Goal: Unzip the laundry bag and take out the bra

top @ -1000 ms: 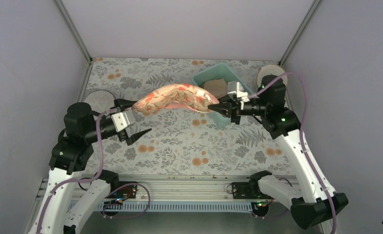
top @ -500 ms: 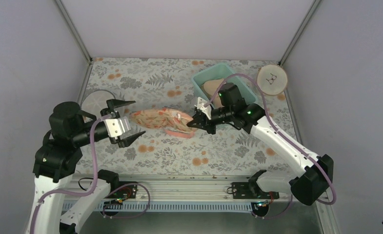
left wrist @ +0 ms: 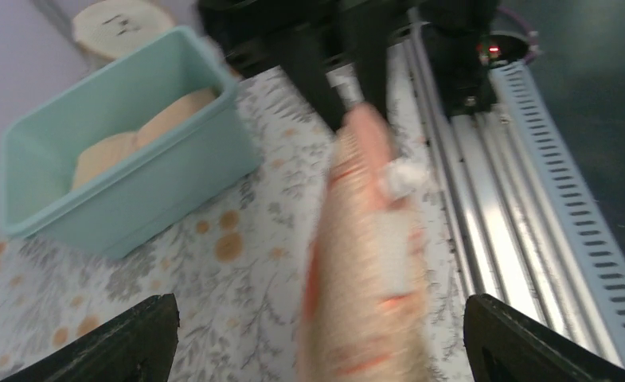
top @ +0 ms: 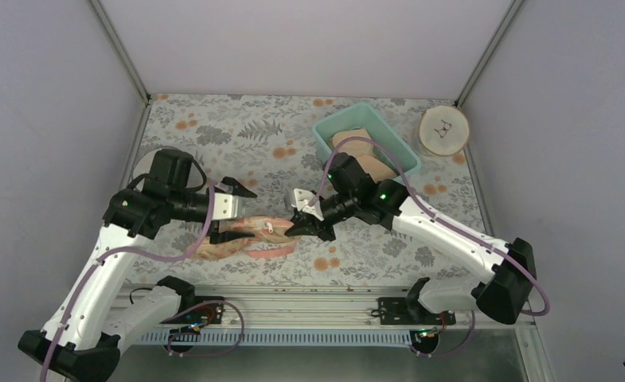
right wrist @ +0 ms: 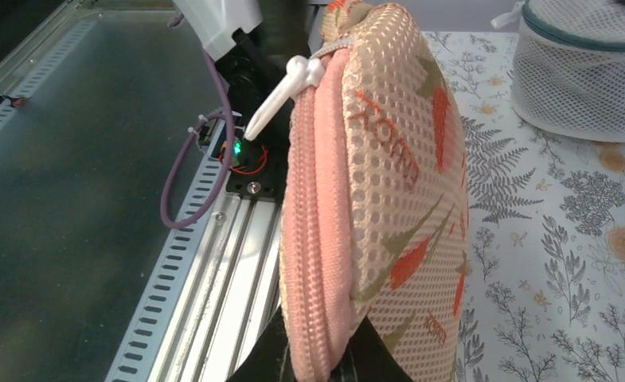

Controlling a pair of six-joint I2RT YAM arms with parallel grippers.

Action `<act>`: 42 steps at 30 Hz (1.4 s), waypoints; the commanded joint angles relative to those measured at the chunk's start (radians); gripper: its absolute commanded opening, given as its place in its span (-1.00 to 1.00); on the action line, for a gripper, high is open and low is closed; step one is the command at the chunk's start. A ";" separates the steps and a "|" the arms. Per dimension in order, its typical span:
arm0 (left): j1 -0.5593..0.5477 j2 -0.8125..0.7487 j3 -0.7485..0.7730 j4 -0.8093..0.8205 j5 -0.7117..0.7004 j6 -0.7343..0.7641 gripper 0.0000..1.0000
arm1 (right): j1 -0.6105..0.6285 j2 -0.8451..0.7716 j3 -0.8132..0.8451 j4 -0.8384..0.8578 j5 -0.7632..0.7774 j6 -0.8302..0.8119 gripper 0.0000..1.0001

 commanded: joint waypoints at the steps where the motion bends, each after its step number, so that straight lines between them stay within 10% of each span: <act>1: -0.037 -0.029 -0.038 -0.099 0.093 0.119 0.78 | 0.017 0.033 0.061 0.070 0.026 -0.040 -0.94; 8: -0.039 -0.066 -0.109 -0.038 0.069 0.045 0.65 | 0.020 0.053 0.087 0.075 0.035 -0.067 -0.94; 18: -0.040 -0.143 -0.202 0.160 -0.017 -0.131 -0.92 | 0.021 0.035 0.068 0.122 0.036 -0.050 -0.94; 21: -0.040 -0.171 -0.229 0.221 -0.079 -0.192 -0.95 | 0.018 -0.004 0.020 0.230 0.126 0.016 -0.91; 25: -0.039 -0.249 -0.276 0.375 -0.250 -0.282 -0.95 | 0.008 -0.067 -0.036 0.360 0.334 0.169 -0.05; 29: -0.042 -0.342 -0.323 0.590 -0.544 -0.242 -0.95 | 0.007 -0.118 -0.069 0.432 0.446 0.347 0.25; 42: -0.049 -0.497 -0.489 1.308 -0.768 0.474 -0.95 | 0.081 -0.021 -0.010 0.805 0.358 0.700 0.15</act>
